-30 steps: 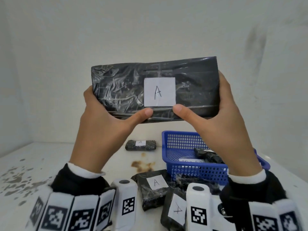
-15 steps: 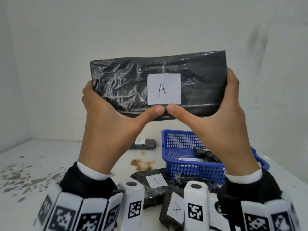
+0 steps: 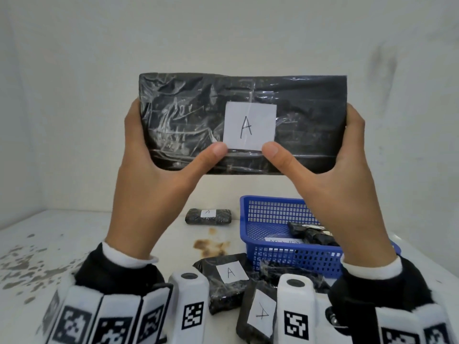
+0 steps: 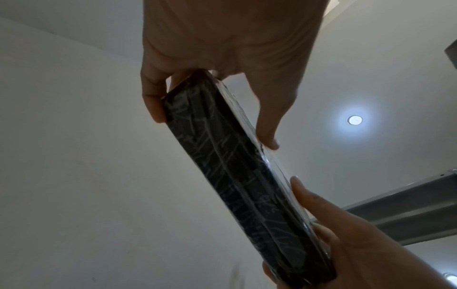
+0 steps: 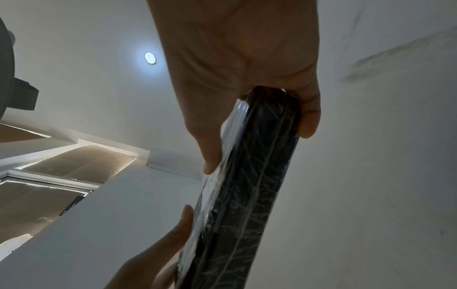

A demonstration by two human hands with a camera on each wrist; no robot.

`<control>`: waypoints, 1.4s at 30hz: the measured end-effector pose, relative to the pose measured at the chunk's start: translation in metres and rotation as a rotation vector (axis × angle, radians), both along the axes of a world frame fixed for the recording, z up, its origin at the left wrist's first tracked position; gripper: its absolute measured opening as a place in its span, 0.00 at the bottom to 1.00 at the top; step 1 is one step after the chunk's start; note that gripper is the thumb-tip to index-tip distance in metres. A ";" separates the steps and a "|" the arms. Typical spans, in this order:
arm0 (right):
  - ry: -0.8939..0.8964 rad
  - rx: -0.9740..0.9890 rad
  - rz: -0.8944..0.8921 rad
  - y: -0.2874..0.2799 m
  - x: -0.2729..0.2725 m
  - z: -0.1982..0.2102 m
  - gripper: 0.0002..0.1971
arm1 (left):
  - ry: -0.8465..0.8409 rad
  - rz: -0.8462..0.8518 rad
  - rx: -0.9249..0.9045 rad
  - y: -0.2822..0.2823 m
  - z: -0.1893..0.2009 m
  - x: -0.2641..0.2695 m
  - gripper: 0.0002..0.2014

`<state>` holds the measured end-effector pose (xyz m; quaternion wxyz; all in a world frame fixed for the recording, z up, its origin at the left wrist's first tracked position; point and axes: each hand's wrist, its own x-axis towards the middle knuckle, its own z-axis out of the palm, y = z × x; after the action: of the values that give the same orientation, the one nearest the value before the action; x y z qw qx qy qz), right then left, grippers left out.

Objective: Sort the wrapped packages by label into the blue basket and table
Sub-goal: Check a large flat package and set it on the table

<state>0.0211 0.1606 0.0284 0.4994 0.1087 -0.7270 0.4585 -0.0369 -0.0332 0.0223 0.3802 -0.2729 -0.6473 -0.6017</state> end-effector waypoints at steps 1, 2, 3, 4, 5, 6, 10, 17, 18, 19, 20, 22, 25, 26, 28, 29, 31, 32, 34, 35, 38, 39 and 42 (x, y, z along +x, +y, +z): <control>-0.003 -0.004 -0.001 0.000 0.001 0.000 0.48 | 0.001 -0.014 0.002 0.000 0.000 -0.001 0.47; -0.010 -0.006 -0.003 0.001 0.001 0.001 0.47 | 0.002 -0.029 0.005 0.000 0.000 -0.001 0.46; -0.019 -0.007 -0.002 0.002 0.002 0.001 0.47 | 0.000 -0.044 0.007 -0.001 0.000 -0.001 0.44; -0.029 -0.009 0.004 0.003 0.002 0.001 0.46 | 0.000 -0.059 0.007 -0.001 0.000 -0.001 0.42; -0.039 -0.011 0.015 0.004 0.002 0.001 0.45 | -0.002 -0.075 0.003 -0.002 0.000 -0.001 0.40; -0.049 -0.013 0.027 0.005 0.001 0.001 0.43 | -0.006 -0.088 0.001 -0.002 0.000 -0.001 0.38; -0.086 -0.002 0.049 0.011 0.000 0.002 0.35 | -0.056 -0.122 0.024 -0.005 0.000 -0.002 0.35; -0.078 -0.049 0.180 0.024 0.001 0.005 0.25 | -0.074 -0.167 0.081 -0.009 0.000 -0.009 0.21; -0.076 -0.061 0.191 0.025 0.001 0.005 0.25 | -0.073 -0.168 0.081 -0.010 0.000 -0.009 0.20; -0.075 -0.071 0.198 0.026 0.001 0.005 0.25 | -0.070 -0.168 0.079 -0.010 0.001 -0.009 0.20; -0.073 -0.082 0.204 0.026 0.002 0.005 0.25 | -0.068 -0.167 0.078 -0.010 0.001 -0.009 0.21; -0.066 -0.112 0.215 0.027 0.003 0.006 0.24 | -0.065 -0.161 0.083 -0.011 0.001 -0.009 0.21; -0.074 -0.145 0.225 0.027 0.004 0.006 0.22 | -0.061 -0.137 0.102 -0.012 0.000 -0.009 0.18; -0.082 -0.148 0.224 0.027 0.005 0.007 0.21 | -0.068 -0.131 0.112 -0.012 0.001 -0.009 0.17; -0.091 -0.150 0.223 0.026 0.006 0.007 0.20 | -0.088 -0.136 0.132 -0.013 0.002 -0.009 0.17; -0.095 -0.151 0.226 0.025 0.006 0.007 0.20 | -0.100 -0.137 0.144 -0.012 0.003 -0.009 0.17; -0.100 -0.151 0.231 0.023 0.006 0.007 0.22 | -0.118 -0.133 0.156 -0.013 0.004 -0.009 0.16; -0.100 -0.151 0.230 0.022 0.006 0.006 0.23 | -0.123 -0.133 0.154 -0.013 0.005 -0.008 0.16; -0.100 -0.157 0.223 0.021 0.006 0.006 0.24 | -0.131 -0.139 0.140 -0.012 0.005 -0.006 0.15; -0.102 -0.159 0.220 0.021 0.007 0.006 0.25 | -0.135 -0.149 0.132 -0.012 0.005 -0.005 0.14; -0.104 -0.147 0.189 0.020 0.007 0.007 0.27 | -0.122 -0.179 0.071 -0.010 0.004 -0.001 0.21; -0.105 -0.145 0.177 0.020 0.007 0.007 0.27 | -0.112 -0.176 0.054 -0.009 0.004 0.000 0.24; -0.107 -0.124 0.133 0.017 0.006 0.006 0.33 | -0.098 -0.157 0.001 -0.007 0.003 0.002 0.34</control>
<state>0.0269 0.1776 0.0348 0.4338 0.1011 -0.7142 0.5400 -0.0353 -0.0406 0.0253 0.3000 -0.2929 -0.6415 -0.6423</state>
